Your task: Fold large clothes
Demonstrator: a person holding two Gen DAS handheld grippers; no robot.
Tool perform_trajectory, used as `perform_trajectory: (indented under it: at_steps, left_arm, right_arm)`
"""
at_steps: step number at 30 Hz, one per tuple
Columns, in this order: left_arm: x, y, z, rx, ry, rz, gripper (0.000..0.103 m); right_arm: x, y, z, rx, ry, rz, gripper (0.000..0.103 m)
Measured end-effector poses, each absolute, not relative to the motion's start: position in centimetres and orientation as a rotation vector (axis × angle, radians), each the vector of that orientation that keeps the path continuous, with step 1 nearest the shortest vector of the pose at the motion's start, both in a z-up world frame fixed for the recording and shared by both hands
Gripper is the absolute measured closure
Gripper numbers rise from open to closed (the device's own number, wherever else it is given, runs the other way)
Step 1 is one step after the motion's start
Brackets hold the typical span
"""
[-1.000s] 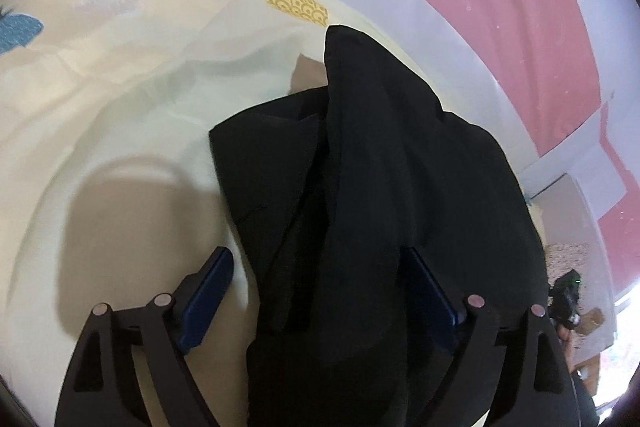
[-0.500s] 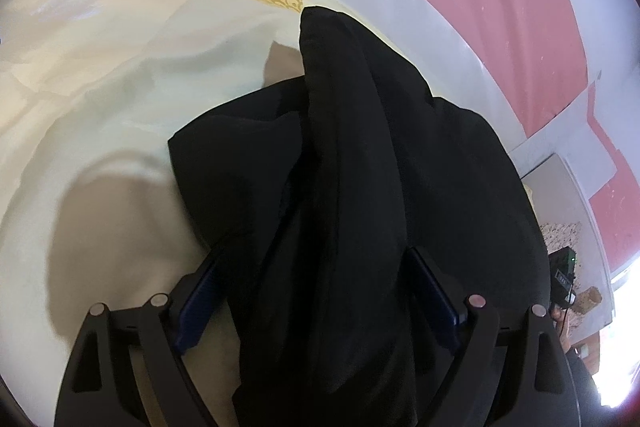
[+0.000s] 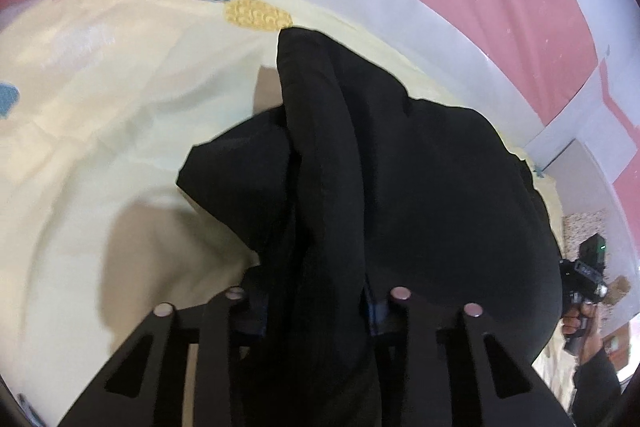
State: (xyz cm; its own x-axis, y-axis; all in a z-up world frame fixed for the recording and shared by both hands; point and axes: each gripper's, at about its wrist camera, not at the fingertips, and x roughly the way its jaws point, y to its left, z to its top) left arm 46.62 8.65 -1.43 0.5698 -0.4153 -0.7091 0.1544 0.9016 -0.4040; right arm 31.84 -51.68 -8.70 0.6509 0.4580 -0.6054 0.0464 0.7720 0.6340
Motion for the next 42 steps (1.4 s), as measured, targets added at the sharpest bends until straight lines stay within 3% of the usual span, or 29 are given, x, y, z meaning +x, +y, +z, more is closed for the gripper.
perform_trajectory:
  at_steps: [12, 26, 35, 42]
  left_arm:
    - [43.7, 9.8, 2.5, -0.294, 0.902, -0.311, 0.076]
    - [32.8, 11.7, 4.8, -0.299, 0.882, -0.345, 0.076]
    - [25.5, 12.6, 4.3, -0.309, 0.877, -0.366, 0.076]
    - [23.1, 13.1, 0.5, -0.336, 0.913, -0.366, 0.075]
  right_arm:
    - [28.4, -51.0, -5.8, 0.669, 0.849, 0.245, 0.071]
    - [16.9, -49.3, -3.6, 0.653, 0.841, 0.281, 0.071]
    - [9.4, -48.8, -4.7, 0.681, 0.839, 0.284, 0.071]
    - [7.4, -49.7, -8.4, 0.737, 0.878, 0.275, 0.069]
